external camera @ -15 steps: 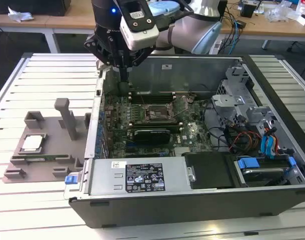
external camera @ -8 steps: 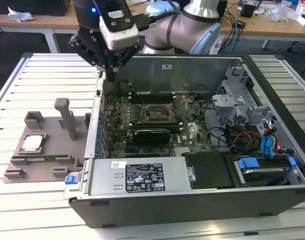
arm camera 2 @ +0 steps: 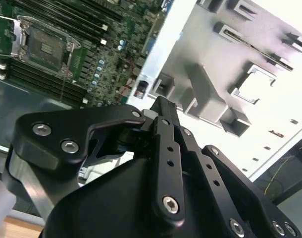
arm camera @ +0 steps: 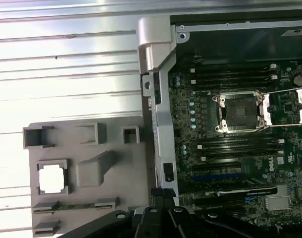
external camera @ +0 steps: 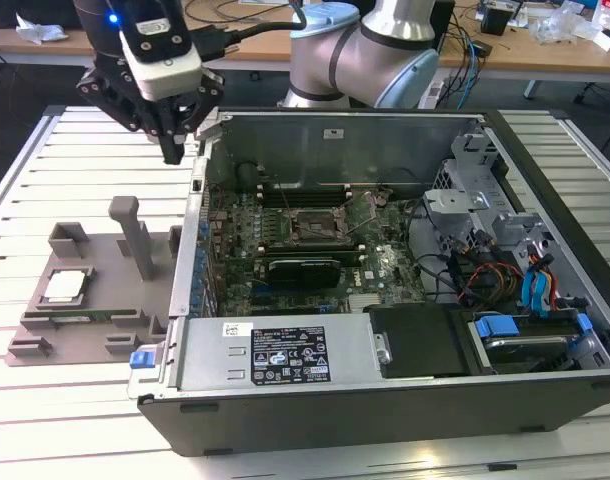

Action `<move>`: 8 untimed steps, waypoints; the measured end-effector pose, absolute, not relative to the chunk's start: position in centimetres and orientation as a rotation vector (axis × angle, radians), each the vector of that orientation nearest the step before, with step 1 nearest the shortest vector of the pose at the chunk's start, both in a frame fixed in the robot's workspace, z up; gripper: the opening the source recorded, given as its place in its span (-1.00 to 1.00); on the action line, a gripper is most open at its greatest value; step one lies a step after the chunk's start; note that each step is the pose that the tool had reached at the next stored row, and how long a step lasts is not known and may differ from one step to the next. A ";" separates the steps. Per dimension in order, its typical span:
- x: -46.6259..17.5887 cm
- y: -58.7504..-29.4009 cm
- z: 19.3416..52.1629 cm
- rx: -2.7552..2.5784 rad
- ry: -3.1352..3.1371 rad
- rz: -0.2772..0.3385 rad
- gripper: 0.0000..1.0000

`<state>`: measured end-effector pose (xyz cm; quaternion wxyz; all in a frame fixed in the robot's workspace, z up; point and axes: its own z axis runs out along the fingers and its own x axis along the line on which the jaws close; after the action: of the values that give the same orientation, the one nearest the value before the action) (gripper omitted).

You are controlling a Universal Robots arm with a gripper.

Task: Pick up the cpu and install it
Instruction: 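Reach for the cpu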

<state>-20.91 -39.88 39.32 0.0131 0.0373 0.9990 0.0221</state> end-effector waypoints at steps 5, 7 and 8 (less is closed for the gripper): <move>-22.3 -39.9 39.3 0.116 3.112 0.069 -0.79; -23.1 -39.9 39.3 0.117 3.112 0.069 -0.79; -23.5 -39.9 39.3 0.117 3.112 0.069 -0.79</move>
<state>-23.48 -39.87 39.33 0.0131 0.0374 0.9990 0.0221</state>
